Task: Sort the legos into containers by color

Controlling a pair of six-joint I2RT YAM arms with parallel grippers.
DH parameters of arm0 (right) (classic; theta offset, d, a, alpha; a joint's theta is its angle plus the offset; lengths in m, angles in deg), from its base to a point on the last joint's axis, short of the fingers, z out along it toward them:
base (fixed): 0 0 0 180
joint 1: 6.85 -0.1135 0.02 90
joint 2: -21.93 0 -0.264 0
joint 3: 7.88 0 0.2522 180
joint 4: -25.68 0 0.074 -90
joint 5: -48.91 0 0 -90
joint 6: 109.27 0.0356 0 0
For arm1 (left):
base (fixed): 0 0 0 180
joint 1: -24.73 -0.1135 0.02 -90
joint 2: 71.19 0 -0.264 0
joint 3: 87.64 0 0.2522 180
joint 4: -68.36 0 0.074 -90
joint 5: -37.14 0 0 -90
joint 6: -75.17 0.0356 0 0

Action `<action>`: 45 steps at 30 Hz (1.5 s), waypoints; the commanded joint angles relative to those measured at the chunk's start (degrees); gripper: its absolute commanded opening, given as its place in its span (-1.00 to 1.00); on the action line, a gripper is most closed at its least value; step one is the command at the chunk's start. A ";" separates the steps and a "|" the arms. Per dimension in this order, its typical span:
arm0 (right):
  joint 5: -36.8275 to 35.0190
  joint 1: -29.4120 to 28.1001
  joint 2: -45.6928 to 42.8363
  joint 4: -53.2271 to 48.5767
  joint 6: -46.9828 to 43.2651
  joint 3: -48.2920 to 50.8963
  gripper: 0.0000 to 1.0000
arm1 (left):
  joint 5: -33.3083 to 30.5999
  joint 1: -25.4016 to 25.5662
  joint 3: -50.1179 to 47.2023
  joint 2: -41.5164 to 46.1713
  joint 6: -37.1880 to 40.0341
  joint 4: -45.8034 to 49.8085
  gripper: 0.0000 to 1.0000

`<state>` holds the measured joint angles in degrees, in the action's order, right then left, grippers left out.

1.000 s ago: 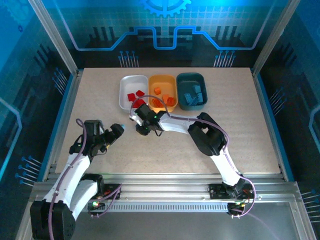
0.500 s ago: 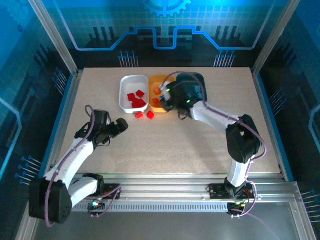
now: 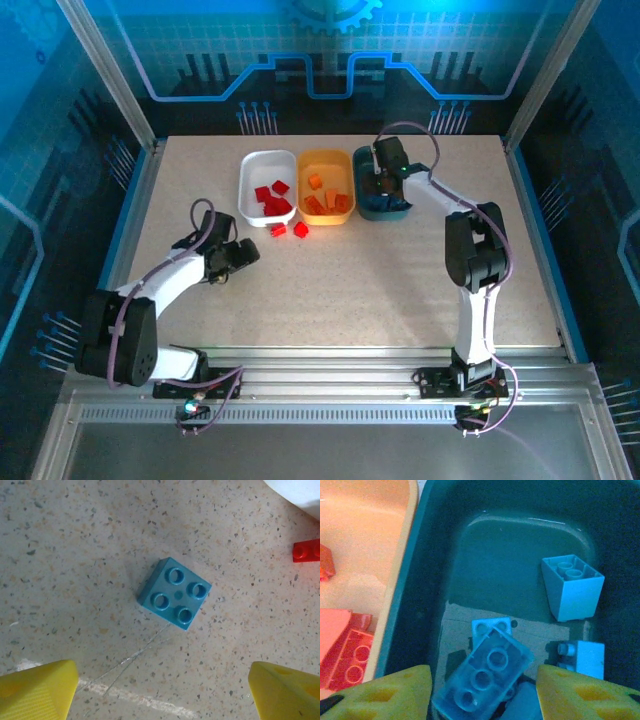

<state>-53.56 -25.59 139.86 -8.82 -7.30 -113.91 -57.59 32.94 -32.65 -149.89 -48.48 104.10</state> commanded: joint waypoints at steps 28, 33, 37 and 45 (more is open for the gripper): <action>5.52 -4.16 -41.82 9.26 10.90 35.02 0.34 | -9.82 3.80 17.93 -20.29 6.17 10.51 0.15; 6.14 -4.26 -41.95 9.04 11.26 34.96 0.35 | -9.77 4.56 17.62 -19.96 6.81 11.22 0.22; 6.39 -4.63 -43.15 8.62 11.35 35.82 0.35 | -11.87 4.41 19.45 -22.09 8.30 12.69 0.27; 7.04 -5.77 -45.75 7.81 11.56 39.52 0.35 | -10.66 4.10 22.14 -24.23 10.11 12.64 0.20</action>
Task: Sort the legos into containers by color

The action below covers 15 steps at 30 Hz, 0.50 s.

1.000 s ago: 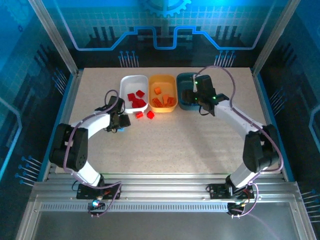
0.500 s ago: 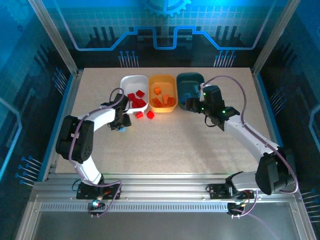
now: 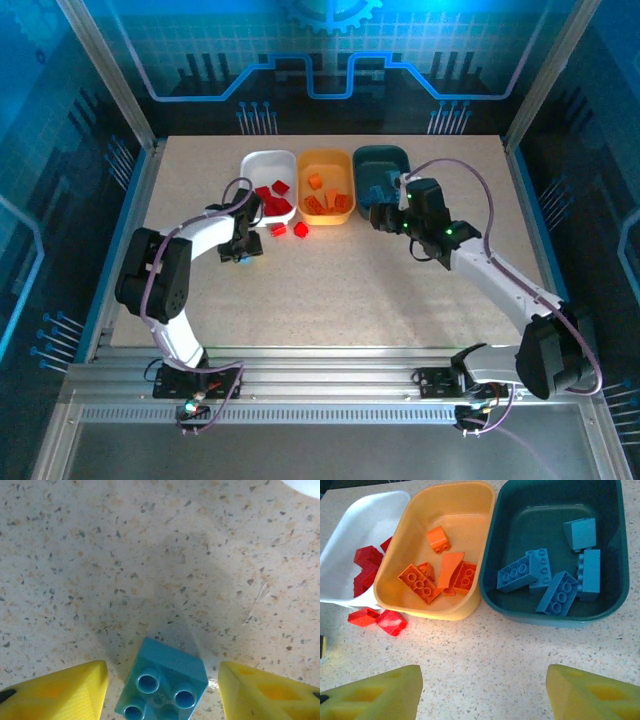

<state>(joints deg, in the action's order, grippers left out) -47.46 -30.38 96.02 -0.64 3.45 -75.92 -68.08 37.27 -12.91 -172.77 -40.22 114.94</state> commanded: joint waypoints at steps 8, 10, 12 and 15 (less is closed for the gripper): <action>0.89 -3.15 -2.36 0.25 0.41 3.57 0.35 | 1.68 0.11 1.67 -2.22 0.94 1.27 0.02; 0.86 -3.47 -2.25 0.34 0.40 3.57 0.35 | 1.98 0.46 0.64 -1.03 0.54 1.04 -0.03; 0.84 -3.65 -2.09 0.34 0.38 3.57 0.35 | 2.38 1.10 -0.41 0.17 0.33 0.47 -0.10; 0.79 -3.86 -1.92 0.17 0.17 3.57 0.35 | 2.78 1.92 -1.20 0.45 0.13 -0.17 -0.25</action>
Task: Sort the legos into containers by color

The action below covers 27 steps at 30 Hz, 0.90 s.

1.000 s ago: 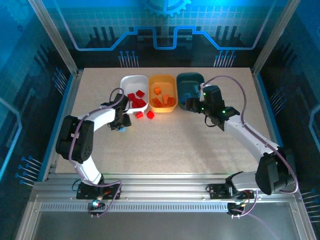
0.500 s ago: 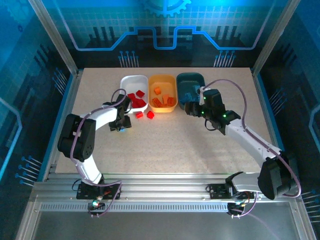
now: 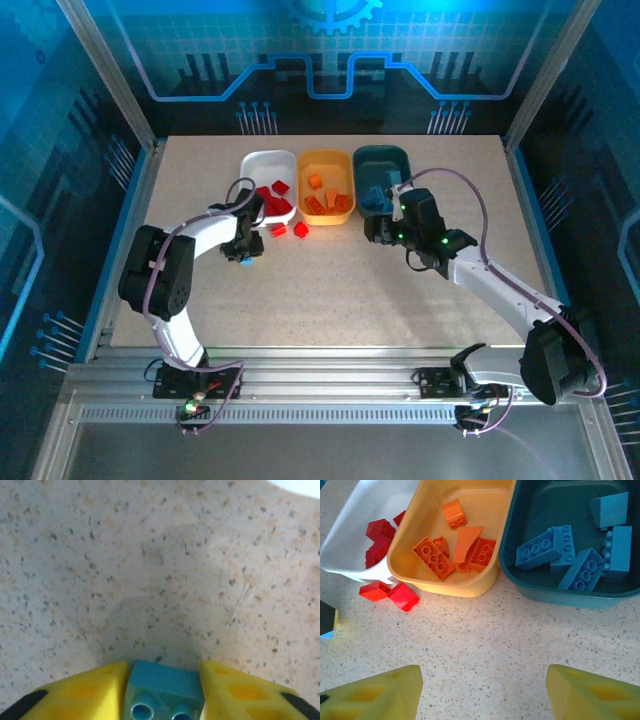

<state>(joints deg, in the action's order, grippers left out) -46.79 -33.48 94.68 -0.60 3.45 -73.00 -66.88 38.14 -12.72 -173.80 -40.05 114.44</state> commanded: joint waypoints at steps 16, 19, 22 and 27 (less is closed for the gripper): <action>-2.93 -1.23 -0.71 -0.14 0.19 0.64 0.35 | 1.53 7.81 3.42 6.20 -1.79 4.75 -0.63; -6.94 -0.52 -2.47 2.01 3.14 4.76 0.34 | 1.67 12.11 10.35 6.49 -2.00 7.01 -0.65; -6.87 2.06 -3.79 3.89 6.96 7.97 0.36 | 6.18 15.61 18.65 3.01 -1.70 7.16 -0.72; -5.36 8.10 -4.28 6.94 13.33 12.99 0.37 | 15.67 19.70 33.57 -6.74 -1.09 3.75 -0.76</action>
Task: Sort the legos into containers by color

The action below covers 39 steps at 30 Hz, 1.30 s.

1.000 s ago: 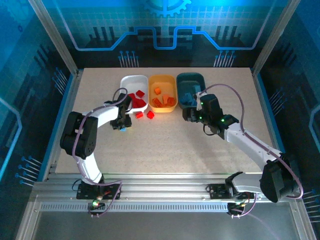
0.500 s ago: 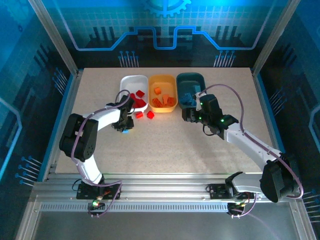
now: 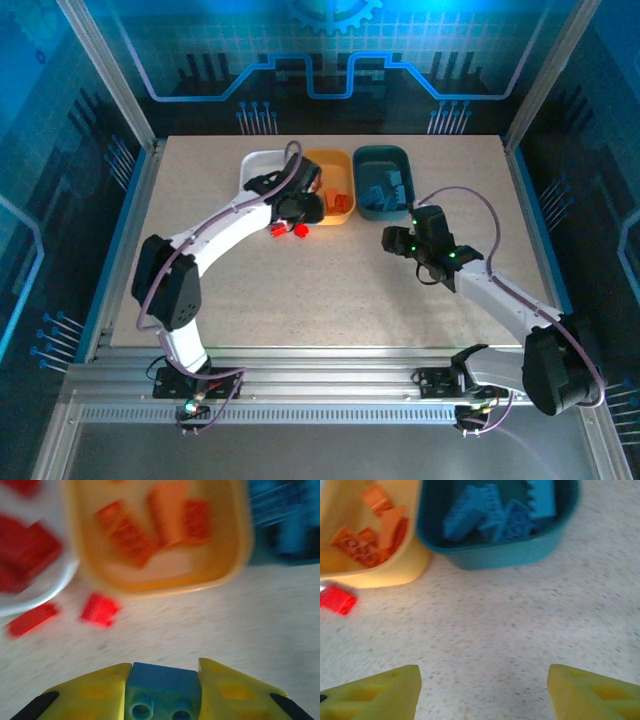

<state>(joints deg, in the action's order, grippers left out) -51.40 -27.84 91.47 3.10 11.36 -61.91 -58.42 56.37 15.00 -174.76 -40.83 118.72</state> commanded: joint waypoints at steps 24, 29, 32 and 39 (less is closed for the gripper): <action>-2.47 8.62 -10.92 4.68 10.64 8.63 0.41 | 11.04 4.25 49.82 -41.66 -0.19 -10.34 -0.23; -2.09 8.65 -11.39 4.45 10.11 8.44 0.42 | 10.12 4.38 51.20 -40.55 0.33 -9.28 0.78; -1.92 8.59 -12.12 4.51 9.87 8.55 0.42 | 8.79 4.57 50.91 -37.40 2.29 -8.23 0.85; -0.72 7.95 -12.06 6.27 9.30 8.98 0.42 | -1.44 4.56 24.08 -17.31 0.76 -9.67 0.85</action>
<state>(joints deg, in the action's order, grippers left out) -53.06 -19.95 80.15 7.23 21.64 -53.43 -53.48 60.65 49.09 -204.05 -39.83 110.24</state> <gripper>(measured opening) 0.710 0.926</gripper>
